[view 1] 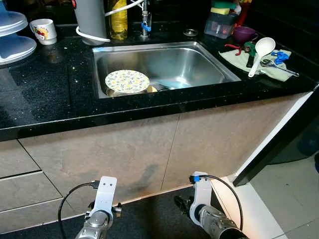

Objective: Kitchen organization

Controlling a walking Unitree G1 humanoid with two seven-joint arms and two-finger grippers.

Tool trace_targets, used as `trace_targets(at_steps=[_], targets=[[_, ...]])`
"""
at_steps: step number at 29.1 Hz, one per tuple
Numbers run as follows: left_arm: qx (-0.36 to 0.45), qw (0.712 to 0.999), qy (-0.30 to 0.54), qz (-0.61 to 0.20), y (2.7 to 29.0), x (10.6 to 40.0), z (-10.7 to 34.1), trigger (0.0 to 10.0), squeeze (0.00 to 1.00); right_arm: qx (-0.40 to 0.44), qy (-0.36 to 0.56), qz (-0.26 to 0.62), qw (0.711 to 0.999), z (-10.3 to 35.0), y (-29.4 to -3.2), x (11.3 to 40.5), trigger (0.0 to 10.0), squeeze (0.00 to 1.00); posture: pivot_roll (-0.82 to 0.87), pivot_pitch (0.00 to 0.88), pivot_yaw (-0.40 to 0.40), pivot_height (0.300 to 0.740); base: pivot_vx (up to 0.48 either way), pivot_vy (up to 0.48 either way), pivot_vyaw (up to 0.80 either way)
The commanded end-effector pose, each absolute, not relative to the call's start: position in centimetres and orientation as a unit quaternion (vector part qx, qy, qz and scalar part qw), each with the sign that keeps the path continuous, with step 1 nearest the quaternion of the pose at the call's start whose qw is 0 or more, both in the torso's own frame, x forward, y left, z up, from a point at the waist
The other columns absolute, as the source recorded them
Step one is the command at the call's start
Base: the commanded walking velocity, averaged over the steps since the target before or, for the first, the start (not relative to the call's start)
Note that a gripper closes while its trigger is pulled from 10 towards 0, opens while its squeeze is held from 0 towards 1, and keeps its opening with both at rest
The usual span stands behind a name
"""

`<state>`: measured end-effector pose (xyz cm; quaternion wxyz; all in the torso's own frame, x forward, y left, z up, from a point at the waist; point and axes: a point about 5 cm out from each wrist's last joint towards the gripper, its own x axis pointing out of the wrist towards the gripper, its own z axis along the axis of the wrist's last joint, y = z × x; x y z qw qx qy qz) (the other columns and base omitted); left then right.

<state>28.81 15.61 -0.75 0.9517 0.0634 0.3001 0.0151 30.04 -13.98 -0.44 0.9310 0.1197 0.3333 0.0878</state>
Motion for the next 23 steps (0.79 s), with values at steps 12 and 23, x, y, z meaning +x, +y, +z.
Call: trace_targets(at_steps=[12, 23], targets=[[0.056, 0.948, 0.312, 0.017, 15.50, 28.41, -1.21, 10.0, 0.00, 0.125, 0.346, 0.080, 0.926, -0.85, -14.17, 29.69, 10.0, 0.00, -0.07, 0.188, -0.066, 0.740, 0.000, 0.000, 0.00], [0.056, 0.948, 0.314, 0.018, 15.53, 28.35, -1.29, 10.0, 0.00, 0.122, 0.349, 0.083, 0.926, -0.89, -14.13, 29.64, 10.0, 0.00, -0.06, 0.180, -0.066, 0.740, 0.000, 0.000, 0.00]])
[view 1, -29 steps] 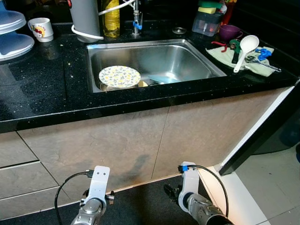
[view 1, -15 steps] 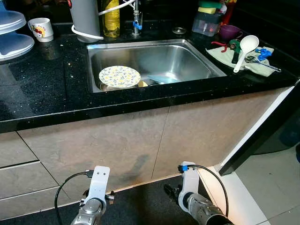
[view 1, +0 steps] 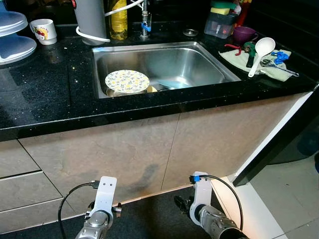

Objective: Kitchen organization

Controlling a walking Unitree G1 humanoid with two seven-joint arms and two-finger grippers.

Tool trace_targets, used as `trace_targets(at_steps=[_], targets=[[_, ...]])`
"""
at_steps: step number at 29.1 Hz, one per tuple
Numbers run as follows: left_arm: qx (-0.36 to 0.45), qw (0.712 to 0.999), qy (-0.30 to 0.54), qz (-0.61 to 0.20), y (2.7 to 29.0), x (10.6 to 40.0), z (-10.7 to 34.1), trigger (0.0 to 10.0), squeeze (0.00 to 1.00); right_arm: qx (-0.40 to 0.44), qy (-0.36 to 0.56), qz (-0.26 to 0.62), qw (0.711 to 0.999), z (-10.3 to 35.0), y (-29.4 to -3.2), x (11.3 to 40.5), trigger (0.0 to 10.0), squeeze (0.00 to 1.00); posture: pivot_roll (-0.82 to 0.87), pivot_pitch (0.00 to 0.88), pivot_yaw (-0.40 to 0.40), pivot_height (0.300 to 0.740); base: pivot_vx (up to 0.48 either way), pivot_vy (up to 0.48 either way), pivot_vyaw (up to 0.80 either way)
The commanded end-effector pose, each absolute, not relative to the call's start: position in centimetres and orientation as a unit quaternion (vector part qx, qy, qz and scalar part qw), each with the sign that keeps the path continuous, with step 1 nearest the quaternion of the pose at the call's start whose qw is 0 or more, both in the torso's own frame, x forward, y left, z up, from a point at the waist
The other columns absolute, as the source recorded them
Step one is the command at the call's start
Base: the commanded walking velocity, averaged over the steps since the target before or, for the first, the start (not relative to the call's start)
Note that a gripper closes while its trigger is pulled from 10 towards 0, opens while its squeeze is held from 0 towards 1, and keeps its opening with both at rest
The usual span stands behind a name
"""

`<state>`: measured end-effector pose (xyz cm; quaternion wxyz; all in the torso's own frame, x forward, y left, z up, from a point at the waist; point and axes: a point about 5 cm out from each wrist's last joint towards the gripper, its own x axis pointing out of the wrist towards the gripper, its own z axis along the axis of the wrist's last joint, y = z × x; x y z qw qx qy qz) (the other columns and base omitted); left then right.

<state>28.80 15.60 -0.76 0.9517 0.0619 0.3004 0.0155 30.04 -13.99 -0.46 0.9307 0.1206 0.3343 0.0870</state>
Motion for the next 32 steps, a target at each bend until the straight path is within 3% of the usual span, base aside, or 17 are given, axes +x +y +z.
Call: trace_targets(at_steps=[1, 32], targets=[[0.055, 0.947, 0.315, 0.017, 15.4, 28.3, -1.3, 10.0, 0.00, 0.120, 0.349, 0.083, 0.926, -0.9, -14.1, 29.6, 10.0, 0.00, -0.06, 0.180, -0.066, 0.740, 0.000, 0.000, 0.00], [0.061, 0.939, 0.337, 0.026, 16.5, 26.9, -2.6, 10.0, 0.00, 0.120, 0.352, 0.085, 0.924, -1.4, -14.1, 29.0, 10.0, 0.00, -0.04, 0.142, -0.045, 0.740, 0.000, 0.000, 0.00]])
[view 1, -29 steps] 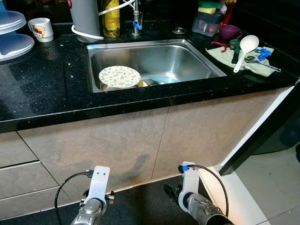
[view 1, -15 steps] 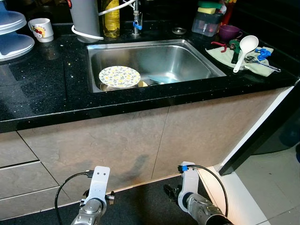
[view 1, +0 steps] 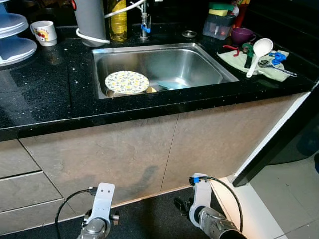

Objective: Kitchen organization

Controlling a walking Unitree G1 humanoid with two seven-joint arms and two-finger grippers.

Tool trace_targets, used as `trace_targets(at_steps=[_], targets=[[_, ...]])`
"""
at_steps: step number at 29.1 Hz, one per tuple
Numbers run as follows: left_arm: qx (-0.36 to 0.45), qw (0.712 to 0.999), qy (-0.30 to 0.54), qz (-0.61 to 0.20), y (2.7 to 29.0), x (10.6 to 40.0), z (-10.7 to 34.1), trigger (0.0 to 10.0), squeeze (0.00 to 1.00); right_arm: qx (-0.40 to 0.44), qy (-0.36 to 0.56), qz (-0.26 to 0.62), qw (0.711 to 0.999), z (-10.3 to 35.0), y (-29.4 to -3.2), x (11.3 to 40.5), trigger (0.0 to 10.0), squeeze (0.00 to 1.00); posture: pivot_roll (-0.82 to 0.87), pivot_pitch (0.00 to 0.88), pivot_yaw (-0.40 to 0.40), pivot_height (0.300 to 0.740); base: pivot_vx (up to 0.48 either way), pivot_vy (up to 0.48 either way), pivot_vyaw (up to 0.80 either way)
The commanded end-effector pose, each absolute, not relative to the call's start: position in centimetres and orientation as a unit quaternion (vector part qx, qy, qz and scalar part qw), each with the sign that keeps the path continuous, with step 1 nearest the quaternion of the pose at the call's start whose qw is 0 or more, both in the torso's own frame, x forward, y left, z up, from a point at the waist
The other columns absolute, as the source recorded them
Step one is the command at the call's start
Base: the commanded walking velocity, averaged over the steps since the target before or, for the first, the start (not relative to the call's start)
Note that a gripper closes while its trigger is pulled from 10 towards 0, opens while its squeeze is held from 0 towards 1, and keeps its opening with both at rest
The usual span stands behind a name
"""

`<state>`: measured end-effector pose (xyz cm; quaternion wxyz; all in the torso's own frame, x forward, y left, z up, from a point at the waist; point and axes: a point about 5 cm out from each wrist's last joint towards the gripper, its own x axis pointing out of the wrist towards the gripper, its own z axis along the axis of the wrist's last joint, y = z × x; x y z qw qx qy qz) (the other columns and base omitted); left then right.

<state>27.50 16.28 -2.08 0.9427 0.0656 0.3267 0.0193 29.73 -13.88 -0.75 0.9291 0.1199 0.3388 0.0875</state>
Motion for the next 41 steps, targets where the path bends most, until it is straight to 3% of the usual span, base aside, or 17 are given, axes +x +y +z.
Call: trace_targets(at_steps=[1, 41], targets=[[0.059, 0.939, 0.338, 0.026, 16.42, 26.87, -2.63, 10.0, 0.00, 0.119, 0.352, 0.085, 0.924, -1.44, -14.11, 29.02, 10.0, 0.00, -0.04, 0.142, -0.045, 0.740, 0.000, 0.000, 0.00], [0.040, 0.941, 0.333, 0.037, 16.54, 26.66, -2.64, 10.0, 0.00, 0.128, 0.346, 0.090, 0.925, -1.42, -14.14, 28.98, 10.0, 0.00, -0.01, 0.118, -0.041, 0.740, 0.000, 0.000, 0.00]])
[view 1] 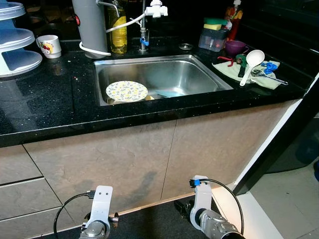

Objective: Kitchen organization

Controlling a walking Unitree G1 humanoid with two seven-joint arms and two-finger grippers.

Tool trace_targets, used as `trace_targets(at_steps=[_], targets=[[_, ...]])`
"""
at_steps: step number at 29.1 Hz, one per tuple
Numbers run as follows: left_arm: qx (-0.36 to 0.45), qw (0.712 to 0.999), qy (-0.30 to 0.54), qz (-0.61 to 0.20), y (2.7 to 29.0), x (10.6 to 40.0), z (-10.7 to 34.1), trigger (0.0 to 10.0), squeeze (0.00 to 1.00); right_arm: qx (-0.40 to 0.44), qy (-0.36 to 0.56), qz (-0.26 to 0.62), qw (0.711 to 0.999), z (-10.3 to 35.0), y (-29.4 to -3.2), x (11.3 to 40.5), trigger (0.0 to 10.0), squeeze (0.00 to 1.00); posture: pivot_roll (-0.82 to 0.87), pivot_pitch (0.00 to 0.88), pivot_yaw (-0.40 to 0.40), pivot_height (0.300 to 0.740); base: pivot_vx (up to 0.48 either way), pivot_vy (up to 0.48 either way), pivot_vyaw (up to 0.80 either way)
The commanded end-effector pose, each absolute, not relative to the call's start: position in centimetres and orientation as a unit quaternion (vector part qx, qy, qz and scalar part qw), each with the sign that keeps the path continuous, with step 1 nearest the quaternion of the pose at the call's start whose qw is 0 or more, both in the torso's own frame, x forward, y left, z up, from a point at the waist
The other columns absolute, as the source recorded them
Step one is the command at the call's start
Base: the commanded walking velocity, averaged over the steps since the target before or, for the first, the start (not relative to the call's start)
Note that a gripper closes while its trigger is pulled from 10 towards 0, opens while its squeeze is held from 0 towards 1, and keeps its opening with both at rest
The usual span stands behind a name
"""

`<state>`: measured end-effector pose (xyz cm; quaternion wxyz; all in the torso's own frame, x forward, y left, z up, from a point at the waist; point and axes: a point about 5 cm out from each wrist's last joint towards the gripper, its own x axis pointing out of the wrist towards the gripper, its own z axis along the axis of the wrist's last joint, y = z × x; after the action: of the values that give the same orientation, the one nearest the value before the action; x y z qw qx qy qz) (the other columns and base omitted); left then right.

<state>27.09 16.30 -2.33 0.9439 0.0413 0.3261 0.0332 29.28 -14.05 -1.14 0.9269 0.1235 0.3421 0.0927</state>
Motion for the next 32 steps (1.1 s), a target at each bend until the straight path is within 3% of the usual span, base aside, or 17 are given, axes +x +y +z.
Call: trace_targets(at_steps=[1, 9, 12, 20, 24, 27, 32], targets=[[0.040, 0.941, 0.333, 0.037, 16.5, 26.7, -2.6, 10.0, 0.00, 0.128, 0.346, 0.090, 0.925, -1.4, -14.1, 29.0, 10.0, 0.00, -0.01, 0.118, -0.041, 0.740, 0.000, 0.000, 0.00], [0.047, 0.956, 0.287, 0.041, 17.4, 27.3, -1.2, 10.0, 0.00, 0.141, 0.321, 0.064, 0.934, -0.9, -14.7, 29.5, 10.0, 0.00, -0.02, 0.178, -0.044, 0.740, 0.000, 0.000, 0.00], [0.031, 0.972, 0.229, 0.037, 17.3, 26.9, 0.7, 10.0, 0.00, 0.065, 0.240, 0.095, 0.964, 1.1, -15.0, 30.8, 10.0, 0.00, -0.03, 0.180, -0.053, 0.740, 0.000, 0.000, 0.00], [0.031, 0.992, 0.121, 0.022, 17.4, 25.5, 6.0, 10.0, 0.00, 0.075, 0.143, 0.157, 0.974, 4.0, -14.0, 31.3, 10.0, 0.00, -0.06, 0.209, -0.043, 0.740, 0.000, 0.000, 0.00], [0.028, 0.999, 0.024, 0.040, 18.1, 24.6, 10.3, 10.0, 0.00, 0.032, 0.073, 0.204, 0.976, 7.4, -13.4, 31.4, 10.0, 0.00, -0.06, 0.214, -0.053, 0.740, 0.000, 0.000, 0.00], [0.029, 0.999, 0.011, 0.042, 18.2, 24.4, 11.0, 10.0, 0.00, 0.019, 0.058, 0.209, 0.976, 8.1, -13.4, 31.5, 10.0, 0.00, -0.06, 0.214, -0.053, 0.740, 0.000, 0.000, 0.00], [0.011, 0.998, -0.024, 0.050, 18.6, 24.3, 14.7, 10.0, 0.00, 0.035, -0.028, 0.182, 0.982, 13.7, -14.3, 32.7, 10.0, 0.00, -0.06, 0.219, -0.066, 0.740, 0.000, 0.000, 0.00]])
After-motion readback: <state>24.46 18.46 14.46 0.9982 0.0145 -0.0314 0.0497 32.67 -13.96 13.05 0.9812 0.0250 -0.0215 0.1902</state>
